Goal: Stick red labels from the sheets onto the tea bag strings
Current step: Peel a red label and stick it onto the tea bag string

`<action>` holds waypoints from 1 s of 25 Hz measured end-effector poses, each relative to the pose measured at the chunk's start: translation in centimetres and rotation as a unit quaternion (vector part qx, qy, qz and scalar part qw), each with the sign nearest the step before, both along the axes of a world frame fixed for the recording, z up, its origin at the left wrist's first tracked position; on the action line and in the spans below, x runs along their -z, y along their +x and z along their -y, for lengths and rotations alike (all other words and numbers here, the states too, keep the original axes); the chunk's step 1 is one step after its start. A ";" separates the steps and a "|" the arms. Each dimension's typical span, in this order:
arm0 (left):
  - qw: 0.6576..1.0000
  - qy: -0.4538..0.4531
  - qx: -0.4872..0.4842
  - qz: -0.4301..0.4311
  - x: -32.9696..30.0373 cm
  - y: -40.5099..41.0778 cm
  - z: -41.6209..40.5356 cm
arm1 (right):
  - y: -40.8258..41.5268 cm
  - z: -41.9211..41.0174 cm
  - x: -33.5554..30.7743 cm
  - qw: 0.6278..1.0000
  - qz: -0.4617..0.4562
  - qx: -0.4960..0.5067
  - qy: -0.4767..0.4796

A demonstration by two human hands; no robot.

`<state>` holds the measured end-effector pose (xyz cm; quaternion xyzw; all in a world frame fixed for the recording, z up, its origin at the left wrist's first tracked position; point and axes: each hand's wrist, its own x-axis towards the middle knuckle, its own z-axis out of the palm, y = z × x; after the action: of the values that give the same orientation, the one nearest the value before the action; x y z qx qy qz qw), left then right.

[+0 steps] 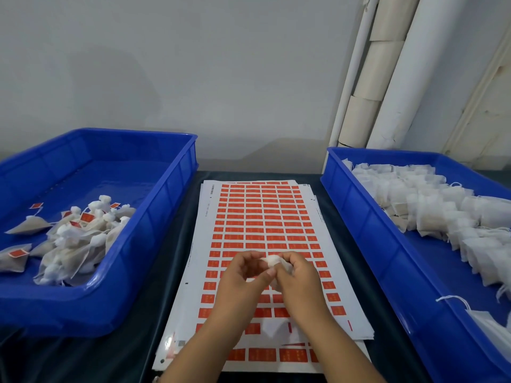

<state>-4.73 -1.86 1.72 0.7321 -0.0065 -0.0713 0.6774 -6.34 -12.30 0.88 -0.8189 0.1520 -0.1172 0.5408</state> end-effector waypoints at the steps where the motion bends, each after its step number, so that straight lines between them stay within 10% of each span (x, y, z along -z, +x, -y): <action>1: 1.000 0.019 0.002 0.016 0.1 0.0 -0.3 | -0.2 0.0 -0.1 0.999 -0.020 -0.017 0.021; 5: 0.997 0.052 0.034 0.049 0.3 0.1 -1.1 | -0.9 0.4 -0.9 0.974 -0.099 -0.096 0.177; 11: 0.979 0.153 0.069 0.112 -0.3 -0.5 -1.1 | -0.9 1.5 -0.6 0.843 -0.136 -0.155 0.497; 25: 0.922 0.301 0.104 0.220 -2.5 2.0 -3.2 | -1.9 3.7 -0.7 0.938 -0.093 -0.128 0.309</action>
<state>-2.69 1.32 4.25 0.8938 -0.2094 0.0230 0.3958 -8.26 -16.02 1.55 -0.6309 0.1241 0.0829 0.7614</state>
